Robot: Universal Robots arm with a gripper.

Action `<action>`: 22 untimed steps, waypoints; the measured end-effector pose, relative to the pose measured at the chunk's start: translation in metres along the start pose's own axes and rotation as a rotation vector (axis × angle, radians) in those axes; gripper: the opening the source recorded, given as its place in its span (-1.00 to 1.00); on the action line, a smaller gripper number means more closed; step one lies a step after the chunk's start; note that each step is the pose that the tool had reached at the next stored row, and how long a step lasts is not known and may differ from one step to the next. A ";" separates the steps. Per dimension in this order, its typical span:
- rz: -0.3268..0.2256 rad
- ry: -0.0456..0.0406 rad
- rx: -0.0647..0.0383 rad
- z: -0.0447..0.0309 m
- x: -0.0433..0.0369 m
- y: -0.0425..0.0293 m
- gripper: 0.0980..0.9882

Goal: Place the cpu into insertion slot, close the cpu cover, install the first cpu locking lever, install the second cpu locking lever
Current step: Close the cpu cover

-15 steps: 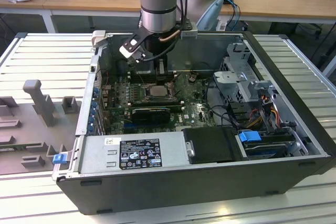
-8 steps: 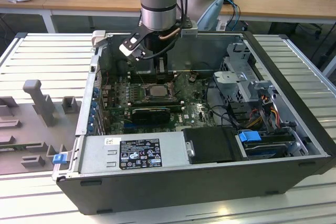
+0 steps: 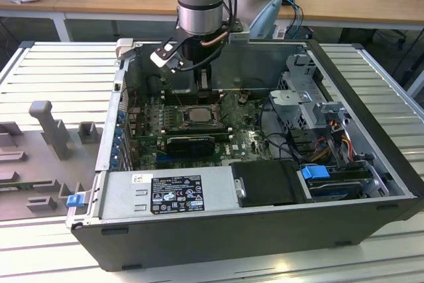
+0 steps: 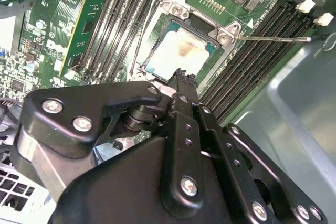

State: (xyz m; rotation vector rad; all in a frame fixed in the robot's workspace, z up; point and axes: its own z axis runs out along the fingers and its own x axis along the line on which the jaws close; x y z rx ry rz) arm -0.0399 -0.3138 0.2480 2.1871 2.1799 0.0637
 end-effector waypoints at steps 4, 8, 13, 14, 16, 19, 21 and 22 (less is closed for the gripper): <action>0.000 -0.0014 0.000 -0.0147 0.0005 0.0009 -0.98; 0.000 -0.0020 0.000 -0.0184 0.0006 0.0028 -0.98; 0.000 -0.0030 0.000 -0.0287 0.0008 0.0070 -0.98; 0.000 -0.0028 0.000 -0.0285 0.0008 0.0097 -0.98; 0.000 -0.0029 0.000 -0.0280 0.0009 0.0174 -0.98; 0.000 -0.0029 0.000 -0.0273 0.0009 0.0279 -0.98; 0.000 -0.0028 0.000 -0.0266 0.0011 0.0372 -0.98; 0.000 -0.0029 0.000 -0.0263 0.0012 0.0428 -0.98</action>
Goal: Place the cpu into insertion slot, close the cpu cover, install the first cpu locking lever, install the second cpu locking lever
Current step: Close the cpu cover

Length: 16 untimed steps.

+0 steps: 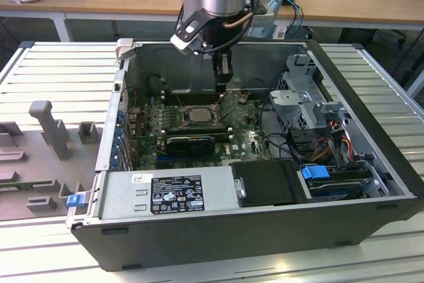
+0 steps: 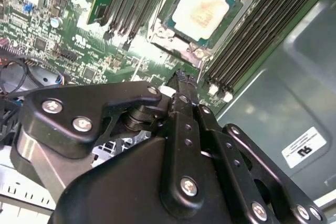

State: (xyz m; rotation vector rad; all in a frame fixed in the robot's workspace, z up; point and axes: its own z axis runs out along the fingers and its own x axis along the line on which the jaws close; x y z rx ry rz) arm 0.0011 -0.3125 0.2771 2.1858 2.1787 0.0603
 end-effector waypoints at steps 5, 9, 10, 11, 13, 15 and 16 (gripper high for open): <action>0.000 -0.0002 0.000 0.0008 0.0003 0.0125 -0.98; 0.000 0.0001 0.000 0.0014 0.0004 0.0212 -0.98; 0.000 0.0000 0.000 0.0016 0.0004 0.0234 -0.98; 0.000 0.0001 0.001 0.0018 0.0004 0.0269 -0.98; 0.000 0.0000 0.001 0.0020 0.0005 0.0290 -0.98; 0.000 0.0000 0.001 0.0021 0.0005 0.0312 -0.98; 0.000 0.0000 0.001 0.0021 0.0005 0.0317 -0.98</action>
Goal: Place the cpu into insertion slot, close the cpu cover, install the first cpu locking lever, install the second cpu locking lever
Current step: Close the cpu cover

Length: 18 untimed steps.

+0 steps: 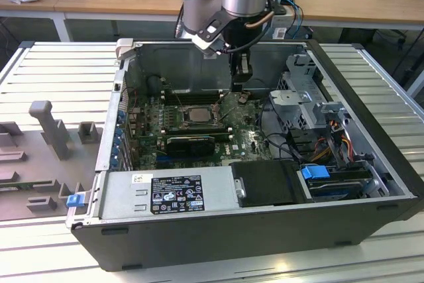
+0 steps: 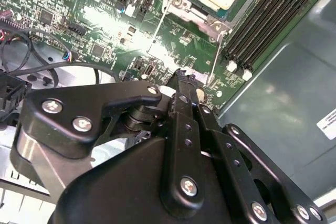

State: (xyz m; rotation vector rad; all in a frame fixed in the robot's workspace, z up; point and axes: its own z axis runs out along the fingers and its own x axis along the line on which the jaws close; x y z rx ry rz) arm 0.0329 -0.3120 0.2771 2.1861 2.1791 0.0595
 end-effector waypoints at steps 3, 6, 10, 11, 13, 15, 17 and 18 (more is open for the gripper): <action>0.000 0.0000 0.000 0.0001 0.0000 0.0021 -0.98; 0.000 0.0000 0.000 0.0003 0.0000 0.0043 -0.98; 0.000 0.0003 0.000 0.0015 0.0001 0.0056 -0.98; 0.000 0.0001 0.000 0.0031 0.0001 0.0067 -0.98; 0.000 0.0000 0.000 0.0057 0.0001 0.0093 -0.98; 0.000 0.0000 0.000 0.0096 0.0002 0.0132 -0.98; 0.000 -0.0002 0.000 0.0130 0.0002 0.0153 -0.98; 0.000 -0.0002 0.000 0.0148 0.0002 0.0157 -0.98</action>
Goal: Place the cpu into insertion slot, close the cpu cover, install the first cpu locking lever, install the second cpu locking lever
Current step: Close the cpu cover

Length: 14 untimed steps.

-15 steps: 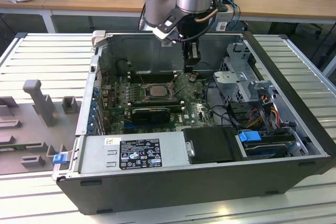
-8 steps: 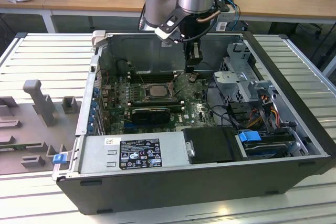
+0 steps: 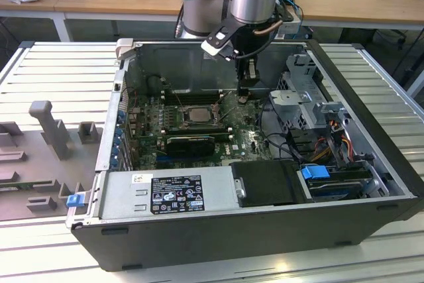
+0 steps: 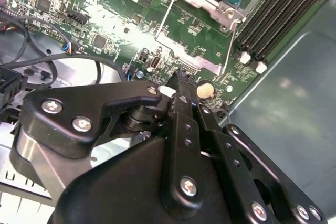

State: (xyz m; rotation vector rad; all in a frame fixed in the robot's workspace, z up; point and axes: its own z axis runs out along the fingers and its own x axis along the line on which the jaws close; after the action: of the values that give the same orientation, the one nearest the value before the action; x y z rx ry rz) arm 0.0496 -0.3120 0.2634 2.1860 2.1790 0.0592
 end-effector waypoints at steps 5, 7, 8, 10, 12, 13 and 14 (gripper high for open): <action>0.000 -0.0009 0.009 0.0087 0.0000 0.0015 -0.98; 0.000 -0.0007 0.029 0.0087 -0.0001 0.0001 -0.98; -0.001 -0.0003 0.029 0.0088 -0.0005 -0.0007 -0.98; -0.004 -0.0004 0.029 0.0086 -0.0006 -0.0018 -0.98; -0.008 0.0005 0.029 0.0085 -0.0010 -0.0041 -0.98; -0.008 0.0007 0.029 0.0084 -0.0010 -0.0055 -0.98; -0.009 0.0006 0.029 0.0083 -0.0011 -0.0077 -0.98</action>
State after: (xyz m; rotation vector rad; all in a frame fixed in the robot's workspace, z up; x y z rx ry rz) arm 0.0424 -0.3132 0.2546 2.1918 2.2034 0.0279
